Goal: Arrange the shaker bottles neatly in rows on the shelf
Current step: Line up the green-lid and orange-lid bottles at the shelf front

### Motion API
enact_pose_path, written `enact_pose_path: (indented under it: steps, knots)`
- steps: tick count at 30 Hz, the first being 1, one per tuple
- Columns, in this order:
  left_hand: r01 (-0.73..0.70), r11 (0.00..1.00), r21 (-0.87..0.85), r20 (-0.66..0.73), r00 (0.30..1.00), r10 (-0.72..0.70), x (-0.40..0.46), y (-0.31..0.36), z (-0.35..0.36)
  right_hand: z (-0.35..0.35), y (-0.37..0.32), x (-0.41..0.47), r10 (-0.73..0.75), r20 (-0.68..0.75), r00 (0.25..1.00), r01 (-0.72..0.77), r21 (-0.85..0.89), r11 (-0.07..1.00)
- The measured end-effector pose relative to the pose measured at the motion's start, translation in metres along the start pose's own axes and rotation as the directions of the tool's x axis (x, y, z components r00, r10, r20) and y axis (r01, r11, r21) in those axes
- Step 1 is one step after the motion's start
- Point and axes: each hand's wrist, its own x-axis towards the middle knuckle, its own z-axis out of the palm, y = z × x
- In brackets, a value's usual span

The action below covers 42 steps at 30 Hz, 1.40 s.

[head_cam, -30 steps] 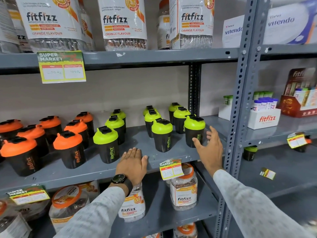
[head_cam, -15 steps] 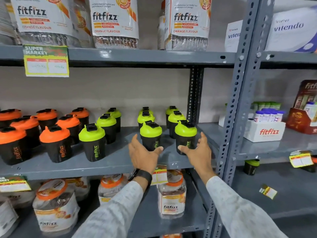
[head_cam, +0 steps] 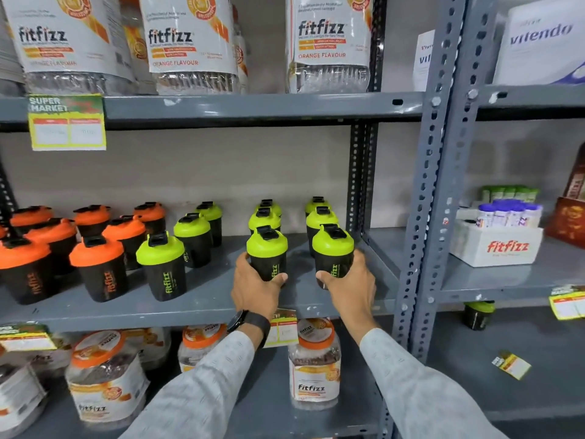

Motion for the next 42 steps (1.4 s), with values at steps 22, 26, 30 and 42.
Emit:
enact_pose_path:
  steps: [22, 26, 30, 42]
  knots:
    - [-0.008, 0.998, -0.059, -0.053, 0.999, 0.004, -0.01, 0.004, -0.008, 0.008, -0.004, -0.016, -0.001, -0.001, 1.0, 0.001, 0.037, 0.999]
    - [0.033, 0.999, -0.043, -0.052, 0.998, -0.035, -0.005, 0.006, -0.003, 0.013, -0.007, -0.014, -0.005, -0.027, 1.0, 0.006, 0.038, 0.999]
    - [0.028, 0.999, -0.031, -0.043, 0.999, -0.029, -0.002, -0.001, -0.001, 0.013, -0.005, -0.013, -0.01, -0.037, 0.999, 0.011, 0.025, 1.0]
    - [-0.016, 1.0, -0.014, -0.035, 0.999, 0.016, -0.002, -0.009, -0.007, 0.014, -0.007, -0.013, -0.02, -0.04, 0.999, 0.02, -0.002, 1.0]
